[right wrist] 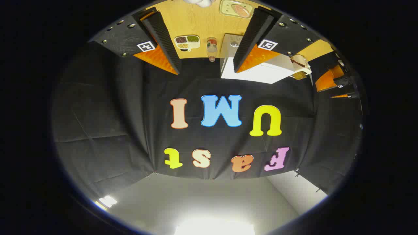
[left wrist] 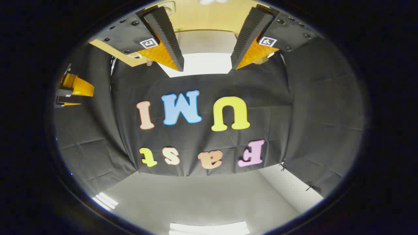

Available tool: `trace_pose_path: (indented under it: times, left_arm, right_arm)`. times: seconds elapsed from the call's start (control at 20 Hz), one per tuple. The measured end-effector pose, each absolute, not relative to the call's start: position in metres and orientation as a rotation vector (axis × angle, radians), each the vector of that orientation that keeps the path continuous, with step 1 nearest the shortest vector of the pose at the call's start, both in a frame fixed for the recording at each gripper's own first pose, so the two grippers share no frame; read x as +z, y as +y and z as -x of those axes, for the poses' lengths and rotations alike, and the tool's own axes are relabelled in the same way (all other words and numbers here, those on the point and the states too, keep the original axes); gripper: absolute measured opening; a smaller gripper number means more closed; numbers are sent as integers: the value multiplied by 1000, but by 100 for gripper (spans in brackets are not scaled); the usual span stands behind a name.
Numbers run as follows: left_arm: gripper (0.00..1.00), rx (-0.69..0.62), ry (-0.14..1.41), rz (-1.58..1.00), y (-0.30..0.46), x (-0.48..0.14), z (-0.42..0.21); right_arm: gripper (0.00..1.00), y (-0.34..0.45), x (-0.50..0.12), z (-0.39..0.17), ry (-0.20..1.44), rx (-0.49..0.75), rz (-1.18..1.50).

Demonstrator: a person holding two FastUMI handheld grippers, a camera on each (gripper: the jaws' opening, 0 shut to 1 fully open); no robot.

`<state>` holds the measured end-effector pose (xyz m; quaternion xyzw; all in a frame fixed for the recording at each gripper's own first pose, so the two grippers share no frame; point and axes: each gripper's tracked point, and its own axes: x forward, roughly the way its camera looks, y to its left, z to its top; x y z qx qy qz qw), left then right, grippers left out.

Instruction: Open the microwave oven with the left hand, put the food in, and close the microwave oven.

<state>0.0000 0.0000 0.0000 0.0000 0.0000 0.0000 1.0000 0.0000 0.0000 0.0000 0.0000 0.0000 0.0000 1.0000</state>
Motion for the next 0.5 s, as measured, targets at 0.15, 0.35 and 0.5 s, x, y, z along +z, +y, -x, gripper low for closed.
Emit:
trace_pose_path:
  times: [0.15, 0.35, 0.5]
  left_arm:
    - [95, 5, 3, -9, 1, -3, -1]
    - [96, 10, -1, -11, 0, -3, -8]
    - [95, 10, 6, -6, -4, -8, -10]
  right_arm:
    - [98, 1, 3, -3, -10, 8, -18]
    - [98, 0, 4, -7, -10, 10, -13]
    - [98, -2, 9, -10, -16, 9, -9]
